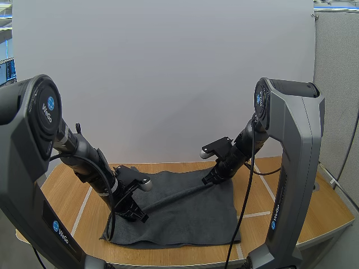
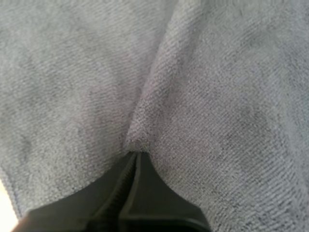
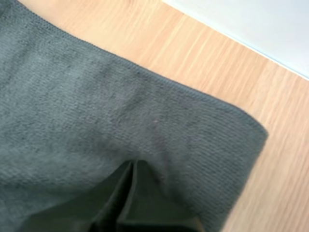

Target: Fold the towel

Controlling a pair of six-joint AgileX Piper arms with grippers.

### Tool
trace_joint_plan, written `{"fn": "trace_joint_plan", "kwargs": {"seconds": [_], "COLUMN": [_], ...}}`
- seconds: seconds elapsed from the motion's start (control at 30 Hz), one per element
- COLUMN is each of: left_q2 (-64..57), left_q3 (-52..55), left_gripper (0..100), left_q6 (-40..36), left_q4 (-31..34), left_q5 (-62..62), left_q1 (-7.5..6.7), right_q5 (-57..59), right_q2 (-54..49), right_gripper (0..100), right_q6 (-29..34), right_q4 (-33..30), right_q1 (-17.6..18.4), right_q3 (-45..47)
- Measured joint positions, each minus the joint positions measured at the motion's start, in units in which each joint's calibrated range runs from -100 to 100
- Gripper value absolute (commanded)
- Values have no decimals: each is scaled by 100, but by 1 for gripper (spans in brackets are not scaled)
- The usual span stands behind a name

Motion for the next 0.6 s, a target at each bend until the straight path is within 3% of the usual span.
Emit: {"fn": "trace_joint_plan", "kwargs": {"seconds": [0.2, 0.33, 0.6], "left_q2": [0, 0, -43], "left_q3": [5, 48, -12], "left_gripper": [0, 0, 0], "left_q6": [167, 890, 1246], "left_q4": [-140, -776, -1140], "left_q5": [0, 213, 539], "left_q1": [24, 91, 125], "right_q5": [180, 310, 886], "right_q2": [-57, -278, -533], "right_gripper": [0, 0, 0], "right_q6": [0, 0, 0], "right_q4": [61, 243, 445], "right_q1": [-6, -27, -34], "right_q3": [-118, -287, -379]}}
